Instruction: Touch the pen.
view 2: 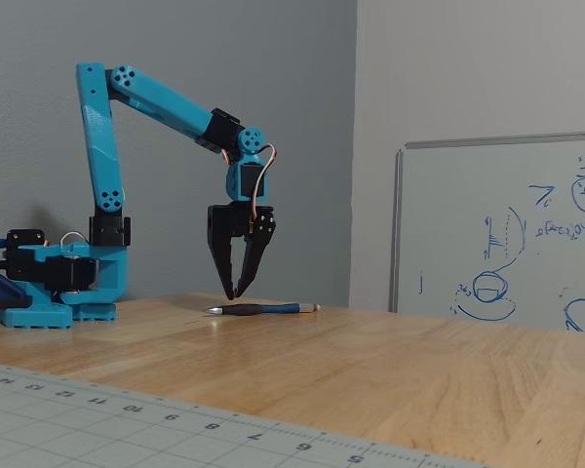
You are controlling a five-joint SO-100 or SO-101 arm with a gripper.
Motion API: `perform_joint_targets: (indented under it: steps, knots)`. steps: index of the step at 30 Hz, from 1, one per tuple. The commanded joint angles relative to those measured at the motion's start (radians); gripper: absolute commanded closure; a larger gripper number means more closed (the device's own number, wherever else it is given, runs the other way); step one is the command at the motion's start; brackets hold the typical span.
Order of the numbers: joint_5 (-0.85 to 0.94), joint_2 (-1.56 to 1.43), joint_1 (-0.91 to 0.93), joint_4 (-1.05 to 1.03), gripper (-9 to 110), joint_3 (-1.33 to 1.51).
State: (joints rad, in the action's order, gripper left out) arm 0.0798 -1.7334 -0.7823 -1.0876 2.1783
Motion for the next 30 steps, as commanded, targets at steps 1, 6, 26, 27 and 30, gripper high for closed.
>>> perform_joint_targets:
  steps: [1, 6, 26, 27, 30]
  knots:
    - [-0.009, -0.009, -0.011, 0.012, 101, -0.006]
    - [-0.009, 0.005, -0.017, 0.006, 101, -0.005]
    - [-0.009, 0.049, -0.032, 0.011, 101, -0.008]
    - [-0.008, 0.049, -0.032, 0.011, 101, -0.008]
    - [-0.005, 0.048, -0.032, 0.006, 101, -0.008]
